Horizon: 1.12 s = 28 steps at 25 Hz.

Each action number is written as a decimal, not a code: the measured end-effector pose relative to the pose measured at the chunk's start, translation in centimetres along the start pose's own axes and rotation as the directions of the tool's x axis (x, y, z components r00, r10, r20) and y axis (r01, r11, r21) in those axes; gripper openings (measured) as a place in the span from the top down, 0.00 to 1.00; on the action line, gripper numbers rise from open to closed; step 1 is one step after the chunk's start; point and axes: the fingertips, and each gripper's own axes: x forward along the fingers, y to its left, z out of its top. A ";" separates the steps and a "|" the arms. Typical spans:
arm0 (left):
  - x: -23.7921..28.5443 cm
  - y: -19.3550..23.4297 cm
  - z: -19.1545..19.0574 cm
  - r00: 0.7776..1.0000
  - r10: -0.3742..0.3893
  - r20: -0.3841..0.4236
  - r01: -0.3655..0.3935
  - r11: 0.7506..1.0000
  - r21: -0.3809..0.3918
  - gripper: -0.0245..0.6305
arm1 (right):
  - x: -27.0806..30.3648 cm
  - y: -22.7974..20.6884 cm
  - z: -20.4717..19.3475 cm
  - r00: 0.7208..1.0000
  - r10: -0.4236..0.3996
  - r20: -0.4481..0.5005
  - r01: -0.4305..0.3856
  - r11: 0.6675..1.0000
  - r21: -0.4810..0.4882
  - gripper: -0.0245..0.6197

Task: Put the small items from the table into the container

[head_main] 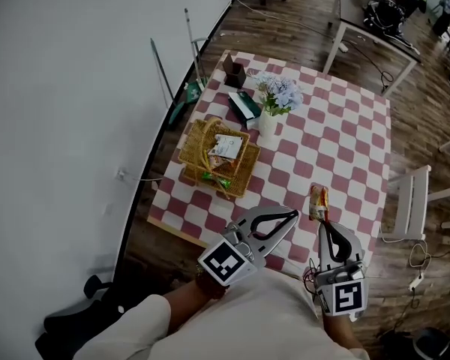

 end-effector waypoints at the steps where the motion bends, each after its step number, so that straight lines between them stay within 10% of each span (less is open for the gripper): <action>1: -0.3 0.1 0.0 1.000 0.009 0.000 -0.009 1.000 -0.003 0.93 | 0.2 0.4 0.1 1.000 0.012 0.001 -0.012 1.000 0.000 0.93; 28: -11.6 5.2 -0.2 0.945 0.328 0.008 -0.327 0.944 -0.030 0.93 | 6.8 11.7 1.1 0.928 0.372 -0.009 -0.371 0.923 -0.103 0.93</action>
